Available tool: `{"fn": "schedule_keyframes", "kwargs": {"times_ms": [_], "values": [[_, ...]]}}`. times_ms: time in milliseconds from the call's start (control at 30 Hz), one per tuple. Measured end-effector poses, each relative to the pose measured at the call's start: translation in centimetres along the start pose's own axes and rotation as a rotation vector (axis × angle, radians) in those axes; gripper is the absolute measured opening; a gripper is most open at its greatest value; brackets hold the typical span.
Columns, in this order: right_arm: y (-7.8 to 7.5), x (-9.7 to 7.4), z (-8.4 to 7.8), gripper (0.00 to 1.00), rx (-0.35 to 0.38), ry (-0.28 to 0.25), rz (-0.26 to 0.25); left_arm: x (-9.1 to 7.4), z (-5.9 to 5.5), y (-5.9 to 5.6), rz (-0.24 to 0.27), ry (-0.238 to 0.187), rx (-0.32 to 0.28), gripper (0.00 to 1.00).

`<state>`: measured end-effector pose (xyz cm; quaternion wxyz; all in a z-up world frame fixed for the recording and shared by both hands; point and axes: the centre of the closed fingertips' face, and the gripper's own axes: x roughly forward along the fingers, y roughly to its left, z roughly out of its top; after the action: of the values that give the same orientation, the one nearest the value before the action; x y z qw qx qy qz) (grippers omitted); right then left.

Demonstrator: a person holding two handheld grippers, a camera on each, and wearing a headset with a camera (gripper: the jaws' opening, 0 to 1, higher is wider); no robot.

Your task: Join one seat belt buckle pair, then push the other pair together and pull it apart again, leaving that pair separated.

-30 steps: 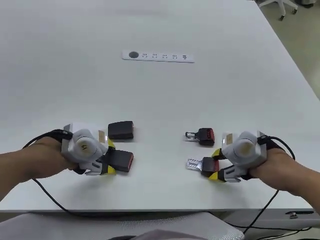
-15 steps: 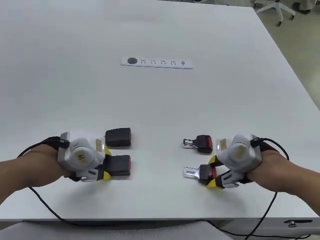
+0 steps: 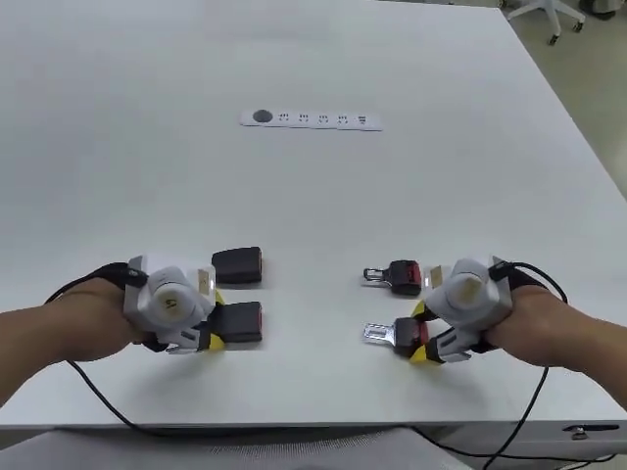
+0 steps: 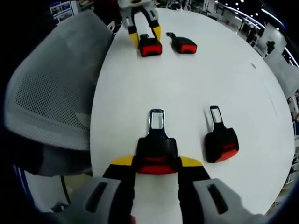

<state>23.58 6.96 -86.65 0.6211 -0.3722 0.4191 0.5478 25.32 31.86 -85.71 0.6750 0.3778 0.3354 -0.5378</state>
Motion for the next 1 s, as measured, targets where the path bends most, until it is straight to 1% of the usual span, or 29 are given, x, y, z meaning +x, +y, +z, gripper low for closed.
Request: {"fn": "schedule_keyframes", "kwargs": {"times_ms": [167, 267, 400, 533, 633, 700, 767, 833, 1000], "values": [[-0.1, -0.1, -0.2, 0.35, -0.008, 0.002, 0.008, 0.0, 0.0, -0.3, -0.013, 0.009, 0.005, 0.32], [0.0, -0.1, -0.1, 0.35, -0.005, 0.007, 0.004, 0.0, 0.0, -0.4, -0.019, 0.020, 0.010, 0.32], [-0.1, 0.1, 0.3, 0.35, -0.004, -0.006, -0.006, 0.1, 0.0, -0.5, -0.031, 0.038, 0.021, 0.32], [-0.2, 0.3, 1.5, 0.35, 0.007, -0.025, -0.021, 0.1, -0.1, -0.4, -0.035, 0.036, 0.020, 0.32], [0.0, 0.6, 2.6, 0.35, 0.002, -0.041, -0.023, 0.1, -0.1, -0.4, -0.038, 0.034, 0.019, 0.32], [0.3, 0.9, 3.0, 0.35, -0.011, -0.042, -0.021, 0.1, -0.1, -0.5, -0.040, 0.034, 0.023, 0.32], [0.3, 1.2, 3.3, 0.35, -0.044, -0.022, -0.029, 0.1, 0.0, -0.5, -0.043, 0.033, 0.028, 0.32], [0.2, 1.3, 4.1, 0.35, -0.027, -0.040, -0.027, 0.1, 0.0, -0.5, -0.045, 0.033, 0.034, 0.32], [0.4, 2.0, 5.4, 0.35, -0.036, -0.050, -0.016, 0.1, 0.0, -0.5, -0.051, 0.037, 0.045, 0.32]]}}
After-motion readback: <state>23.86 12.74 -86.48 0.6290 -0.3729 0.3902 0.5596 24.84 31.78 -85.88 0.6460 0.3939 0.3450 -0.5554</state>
